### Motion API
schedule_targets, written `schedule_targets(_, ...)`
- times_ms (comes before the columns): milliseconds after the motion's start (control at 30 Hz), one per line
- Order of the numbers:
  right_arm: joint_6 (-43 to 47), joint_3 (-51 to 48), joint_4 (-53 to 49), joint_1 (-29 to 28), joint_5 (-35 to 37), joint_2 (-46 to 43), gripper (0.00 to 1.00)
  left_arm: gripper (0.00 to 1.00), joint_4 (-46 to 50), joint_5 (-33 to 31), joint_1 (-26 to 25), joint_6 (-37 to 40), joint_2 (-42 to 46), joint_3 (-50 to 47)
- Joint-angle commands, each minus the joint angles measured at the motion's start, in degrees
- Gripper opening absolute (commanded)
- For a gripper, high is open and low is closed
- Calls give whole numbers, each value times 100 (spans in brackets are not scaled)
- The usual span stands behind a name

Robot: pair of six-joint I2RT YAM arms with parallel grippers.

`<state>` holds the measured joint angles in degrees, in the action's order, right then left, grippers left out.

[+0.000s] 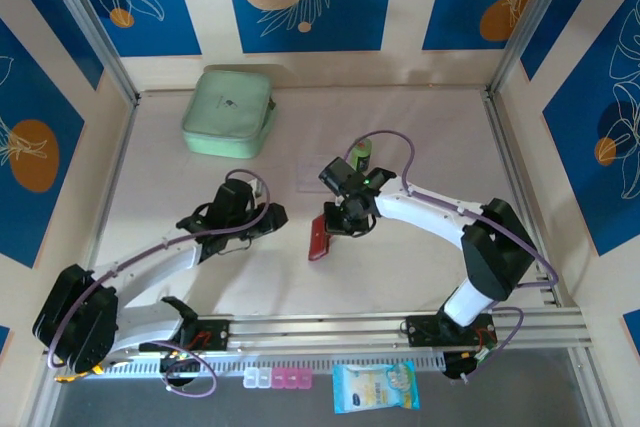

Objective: Take the credit cards out of the card holder

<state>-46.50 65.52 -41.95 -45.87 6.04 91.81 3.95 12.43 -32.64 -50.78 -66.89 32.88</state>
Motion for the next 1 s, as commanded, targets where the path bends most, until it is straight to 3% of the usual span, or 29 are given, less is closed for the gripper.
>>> schedule_targets(0, -117, 272, -190, -112, 58, -38, 7, 36, 150, 286, 175, 132, 103, -158)
schedule_targets(500, 187, 866, -226, -340, 98, 341, 7, 36, -69, 767, 329, 285, -172, -201)
schedule_targets(967, 134, -162, -623, 36, 753, -38, 7, 21, -849, 1258, 206, 83, -1144, -321)
